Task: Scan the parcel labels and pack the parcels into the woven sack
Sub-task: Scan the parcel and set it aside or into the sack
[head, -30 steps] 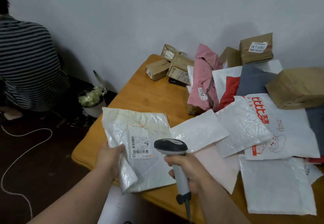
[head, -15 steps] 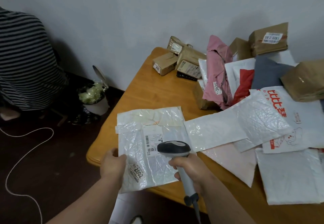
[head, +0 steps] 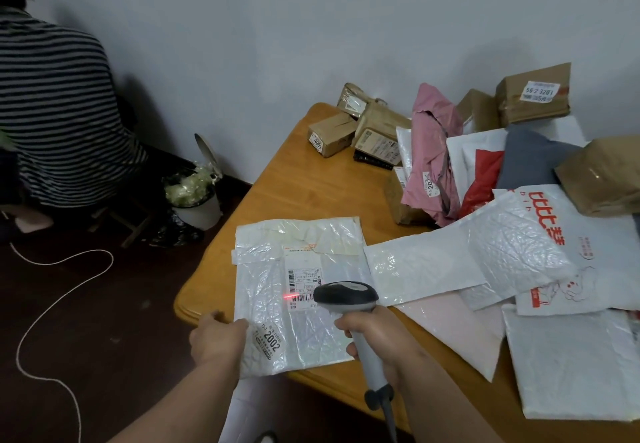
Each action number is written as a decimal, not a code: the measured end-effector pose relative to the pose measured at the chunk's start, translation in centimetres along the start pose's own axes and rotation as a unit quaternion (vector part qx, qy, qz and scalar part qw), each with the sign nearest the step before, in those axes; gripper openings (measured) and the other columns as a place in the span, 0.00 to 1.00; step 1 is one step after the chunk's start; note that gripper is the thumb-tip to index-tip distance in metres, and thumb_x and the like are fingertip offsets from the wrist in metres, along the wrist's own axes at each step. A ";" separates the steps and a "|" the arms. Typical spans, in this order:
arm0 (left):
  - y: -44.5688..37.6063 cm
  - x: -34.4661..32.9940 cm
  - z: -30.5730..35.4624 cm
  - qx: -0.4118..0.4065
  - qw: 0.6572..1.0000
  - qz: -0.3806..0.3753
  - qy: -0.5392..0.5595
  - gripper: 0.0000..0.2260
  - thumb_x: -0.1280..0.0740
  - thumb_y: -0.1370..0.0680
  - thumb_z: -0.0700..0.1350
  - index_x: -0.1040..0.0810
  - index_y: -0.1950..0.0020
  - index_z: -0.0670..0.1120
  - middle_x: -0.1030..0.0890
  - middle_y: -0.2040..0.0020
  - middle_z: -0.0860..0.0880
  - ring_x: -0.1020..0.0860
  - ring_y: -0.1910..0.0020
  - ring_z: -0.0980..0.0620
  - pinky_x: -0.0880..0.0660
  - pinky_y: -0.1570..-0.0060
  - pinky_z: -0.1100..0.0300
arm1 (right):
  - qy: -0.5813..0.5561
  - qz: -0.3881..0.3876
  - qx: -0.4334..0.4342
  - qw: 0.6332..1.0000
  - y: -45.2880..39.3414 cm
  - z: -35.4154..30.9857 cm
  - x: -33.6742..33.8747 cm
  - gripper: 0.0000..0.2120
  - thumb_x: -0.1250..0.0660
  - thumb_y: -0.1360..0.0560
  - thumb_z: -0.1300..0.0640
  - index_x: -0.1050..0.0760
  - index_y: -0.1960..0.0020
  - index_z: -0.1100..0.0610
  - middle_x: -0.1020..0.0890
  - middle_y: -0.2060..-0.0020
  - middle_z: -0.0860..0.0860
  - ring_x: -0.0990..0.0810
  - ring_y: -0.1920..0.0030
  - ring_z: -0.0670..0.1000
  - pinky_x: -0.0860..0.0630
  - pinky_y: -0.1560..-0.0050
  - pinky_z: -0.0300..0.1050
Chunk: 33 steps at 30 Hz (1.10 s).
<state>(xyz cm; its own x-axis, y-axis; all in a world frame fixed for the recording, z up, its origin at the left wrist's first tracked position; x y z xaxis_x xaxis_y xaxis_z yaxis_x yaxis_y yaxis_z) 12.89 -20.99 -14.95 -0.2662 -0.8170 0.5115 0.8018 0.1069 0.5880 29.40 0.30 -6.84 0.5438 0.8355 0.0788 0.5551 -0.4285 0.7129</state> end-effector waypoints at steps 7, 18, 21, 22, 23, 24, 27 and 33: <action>0.6 -0.4 -0.4 0.005 1.000 0.008 0.016 0.27 0.27 0.27 0.42 0.29 0.28 0.44 0.29 0.34 0.38 0.25 0.40 0.34 0.24 0.40 0.42 | -0.041 0.002 -0.030 0.999 0.2 0.7 0.4 0.11 0.25 0.31 0.60 0.19 0.49 0.60 0.21 0.62 0.55 0.22 0.69 0.50 0.25 0.66 0.43; 1.2 -0.4 0.6 -0.010 0.999 0.015 -0.052 0.27 0.27 0.27 0.46 0.28 0.28 0.47 0.31 0.31 0.39 0.27 0.37 0.34 0.26 0.39 0.43 | -0.029 0.007 -0.019 0.999 0.2 0.5 0.5 0.13 0.24 0.32 0.58 0.19 0.48 0.57 0.19 0.59 0.56 0.20 0.64 0.52 0.23 0.63 0.43; 1.2 -0.6 0.8 -0.019 0.998 0.014 -0.064 0.27 0.28 0.27 0.46 0.28 0.28 0.48 0.30 0.32 0.40 0.27 0.37 0.36 0.26 0.39 0.42 | -0.022 0.013 -0.012 1.000 0.1 0.5 0.6 0.12 0.24 0.31 0.58 0.19 0.49 0.58 0.19 0.58 0.56 0.20 0.63 0.52 0.23 0.62 0.44; 1.2 -0.7 0.9 -0.020 0.998 0.013 -0.066 0.27 0.28 0.27 0.47 0.28 0.29 0.49 0.29 0.33 0.40 0.27 0.37 0.36 0.26 0.38 0.41 | -0.022 0.016 -0.010 1.000 0.0 0.4 0.6 0.12 0.24 0.31 0.58 0.19 0.49 0.57 0.19 0.59 0.55 0.20 0.64 0.52 0.23 0.62 0.44; 1.2 -0.7 0.9 -0.019 0.997 0.012 -0.068 0.27 0.28 0.27 0.47 0.28 0.29 0.49 0.29 0.33 0.41 0.27 0.37 0.36 0.27 0.38 0.41 | -0.023 0.019 -0.008 1.000 0.0 0.3 0.7 0.12 0.24 0.31 0.58 0.19 0.49 0.57 0.19 0.59 0.55 0.20 0.64 0.51 0.23 0.63 0.44; 1.3 -0.8 0.9 -0.018 0.997 0.011 -0.069 0.27 0.28 0.27 0.47 0.28 0.29 0.49 0.29 0.33 0.41 0.27 0.37 0.36 0.27 0.38 0.41 | -0.023 0.022 -0.006 0.999 0.0 0.3 0.7 0.12 0.24 0.31 0.58 0.19 0.49 0.56 0.19 0.59 0.55 0.20 0.64 0.51 0.22 0.62 0.45; 1.3 -0.9 1.0 -0.018 0.997 0.011 -0.075 0.26 0.28 0.27 0.47 0.27 0.30 0.48 0.28 0.34 0.41 0.27 0.37 0.37 0.27 0.38 0.41 | -0.025 0.027 -0.003 0.999 -0.2 0.1 0.9 0.13 0.24 0.31 0.57 0.20 0.48 0.56 0.19 0.58 0.55 0.20 0.63 0.52 0.23 0.61 0.45; 1.3 -0.8 1.3 -0.017 0.996 0.015 -0.091 0.25 0.28 0.27 0.48 0.26 0.31 0.49 0.27 0.35 0.40 0.28 0.37 0.37 0.27 0.38 0.42 | -0.018 0.017 0.004 1.000 -0.5 -0.3 0.7 0.14 0.24 0.32 0.57 0.19 0.48 0.57 0.19 0.60 0.54 0.20 0.62 0.53 0.24 0.59 0.47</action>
<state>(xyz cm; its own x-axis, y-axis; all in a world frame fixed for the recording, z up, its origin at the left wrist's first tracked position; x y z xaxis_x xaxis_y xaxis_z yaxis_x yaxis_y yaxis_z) 13.49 -19.45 -13.82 -0.3317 -0.6974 0.6353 0.8280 0.1075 0.5504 29.32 1.21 -6.95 0.5851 0.8072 0.0775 0.5404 -0.4594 0.7050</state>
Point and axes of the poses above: each hand's wrist, its own y-axis away from the middle knuckle, its own x-axis out of the back of the hand, z = x × y, the point moved 5 cm from there along -y, towards the middle knuckle
